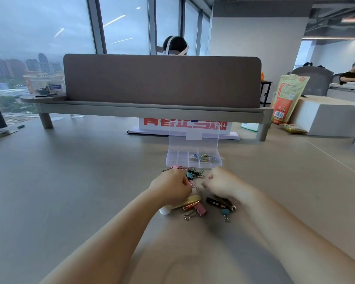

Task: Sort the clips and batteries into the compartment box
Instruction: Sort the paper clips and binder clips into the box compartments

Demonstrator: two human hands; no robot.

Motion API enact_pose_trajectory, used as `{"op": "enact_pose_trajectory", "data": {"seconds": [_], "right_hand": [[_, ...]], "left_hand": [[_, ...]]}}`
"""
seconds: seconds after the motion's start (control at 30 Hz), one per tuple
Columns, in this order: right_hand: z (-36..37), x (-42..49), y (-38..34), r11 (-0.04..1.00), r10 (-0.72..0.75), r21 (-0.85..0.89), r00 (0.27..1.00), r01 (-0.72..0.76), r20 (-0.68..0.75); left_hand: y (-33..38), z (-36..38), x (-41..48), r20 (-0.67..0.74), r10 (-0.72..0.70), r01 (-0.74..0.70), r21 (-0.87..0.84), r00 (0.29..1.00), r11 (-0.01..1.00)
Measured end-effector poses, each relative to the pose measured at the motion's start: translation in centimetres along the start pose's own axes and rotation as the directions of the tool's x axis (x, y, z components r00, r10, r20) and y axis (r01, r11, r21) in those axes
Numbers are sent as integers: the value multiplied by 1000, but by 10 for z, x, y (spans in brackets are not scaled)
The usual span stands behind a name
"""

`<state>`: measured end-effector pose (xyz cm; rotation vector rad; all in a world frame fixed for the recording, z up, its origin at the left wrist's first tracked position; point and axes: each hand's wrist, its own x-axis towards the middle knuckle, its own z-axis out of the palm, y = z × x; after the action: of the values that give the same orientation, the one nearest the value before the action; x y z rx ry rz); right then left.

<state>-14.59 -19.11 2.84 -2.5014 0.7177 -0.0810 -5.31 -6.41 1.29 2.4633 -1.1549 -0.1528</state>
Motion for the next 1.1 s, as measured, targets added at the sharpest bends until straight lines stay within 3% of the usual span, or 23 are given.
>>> {"op": "enact_pose_trajectory", "data": {"seconds": [0.07,0.13,0.2,0.23,0.3,0.33,0.4,0.5,0.6,0.7,0.77,0.9,1.03,1.1], "right_hand": [[-5,-1,0,896,99,431,994,-107,40],[-11,-1,2,565,143,798,977,-212,158],[-16,0,7,261,108,929,964,-264,244],[-18,0,9,170,92,947,962,-271,258],[-17,1,12,92,86,962,964,-258,251],[-16,0,12,99,95,963,966,-249,240],[-13,0,9,184,118,956,971,-227,208],[-8,1,4,398,126,903,984,-163,122],[-6,1,2,545,96,827,990,-137,101],[-1,-1,3,829,75,557,997,-50,-21],[7,-1,0,938,-1,345,995,36,-100],[20,1,-9,999,-43,22,986,48,-164],[21,2,-13,998,-49,-57,982,39,-181],[19,2,-12,997,-63,-54,984,54,-169]], "left_hand": [[2,-10,-2,27,-55,59,-238,998,970],[2,-22,-4,119,-135,177,-529,984,830],[-3,-31,-5,302,-142,331,-793,943,511],[-7,-34,-5,380,-100,391,-866,920,312],[-14,-36,-4,432,-40,433,-901,901,16],[-16,-36,-3,429,-36,426,-902,903,-69],[-18,-34,-4,407,-47,396,-906,912,-149],[-17,-32,-3,376,-67,364,-920,924,-145],[-15,-33,-2,335,-121,326,-941,934,-88],[-12,-31,0,312,-183,320,-947,932,14],[-11,-31,-1,284,-230,310,-947,931,87],[-8,-32,-6,205,-258,253,-953,944,167],[-7,-31,-6,191,-247,252,-936,950,246],[-6,-29,-5,151,-263,254,-872,953,418]]}}
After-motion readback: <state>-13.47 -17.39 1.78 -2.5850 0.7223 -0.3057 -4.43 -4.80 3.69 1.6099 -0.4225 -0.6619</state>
